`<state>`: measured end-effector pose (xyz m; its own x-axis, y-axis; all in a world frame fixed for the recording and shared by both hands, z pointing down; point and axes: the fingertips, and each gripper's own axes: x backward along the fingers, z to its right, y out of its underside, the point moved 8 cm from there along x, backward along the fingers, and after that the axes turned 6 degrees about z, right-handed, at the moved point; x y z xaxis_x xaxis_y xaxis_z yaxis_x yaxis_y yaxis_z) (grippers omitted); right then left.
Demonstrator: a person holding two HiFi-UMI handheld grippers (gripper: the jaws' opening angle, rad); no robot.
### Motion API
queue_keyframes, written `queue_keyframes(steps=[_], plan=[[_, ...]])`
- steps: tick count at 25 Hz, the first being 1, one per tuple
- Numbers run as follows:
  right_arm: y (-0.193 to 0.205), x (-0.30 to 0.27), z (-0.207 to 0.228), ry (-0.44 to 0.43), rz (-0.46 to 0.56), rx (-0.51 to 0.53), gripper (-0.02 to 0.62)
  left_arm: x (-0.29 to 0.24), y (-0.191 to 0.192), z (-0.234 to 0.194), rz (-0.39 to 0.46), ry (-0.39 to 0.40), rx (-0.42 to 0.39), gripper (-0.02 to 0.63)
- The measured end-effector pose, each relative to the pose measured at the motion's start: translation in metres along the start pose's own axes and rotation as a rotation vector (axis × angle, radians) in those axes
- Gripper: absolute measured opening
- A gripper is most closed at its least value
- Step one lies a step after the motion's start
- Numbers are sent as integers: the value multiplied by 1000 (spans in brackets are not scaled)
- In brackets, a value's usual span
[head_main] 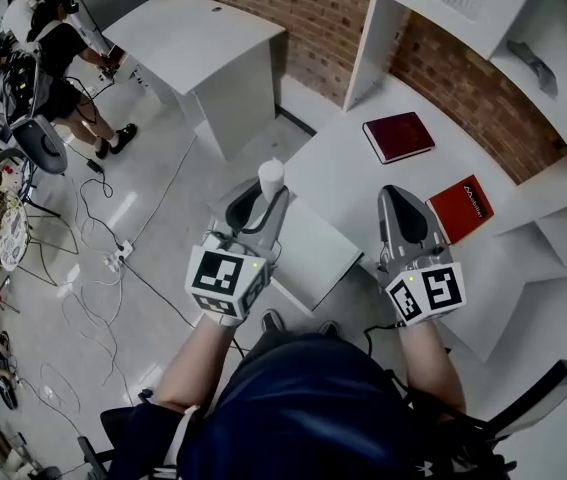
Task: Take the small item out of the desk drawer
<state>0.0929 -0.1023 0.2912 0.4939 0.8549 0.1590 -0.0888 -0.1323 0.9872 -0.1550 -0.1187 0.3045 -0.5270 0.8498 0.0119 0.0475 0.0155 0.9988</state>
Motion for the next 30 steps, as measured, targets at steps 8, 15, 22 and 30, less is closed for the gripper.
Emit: queue_keyframes(steps=[8, 15, 22, 30], plan=[[9, 1, 10, 36, 6, -93, 2, 3, 8, -8, 1, 37, -12, 137], [12, 1, 14, 46, 0, -102, 2, 5, 11, -14, 4, 23, 1, 137], [12, -1, 14, 47, -18, -108, 2, 4, 9, -14, -6, 16, -33, 137], [15, 0, 12, 47, -26, -107, 2, 3, 12, -13, -12, 23, -35, 137]])
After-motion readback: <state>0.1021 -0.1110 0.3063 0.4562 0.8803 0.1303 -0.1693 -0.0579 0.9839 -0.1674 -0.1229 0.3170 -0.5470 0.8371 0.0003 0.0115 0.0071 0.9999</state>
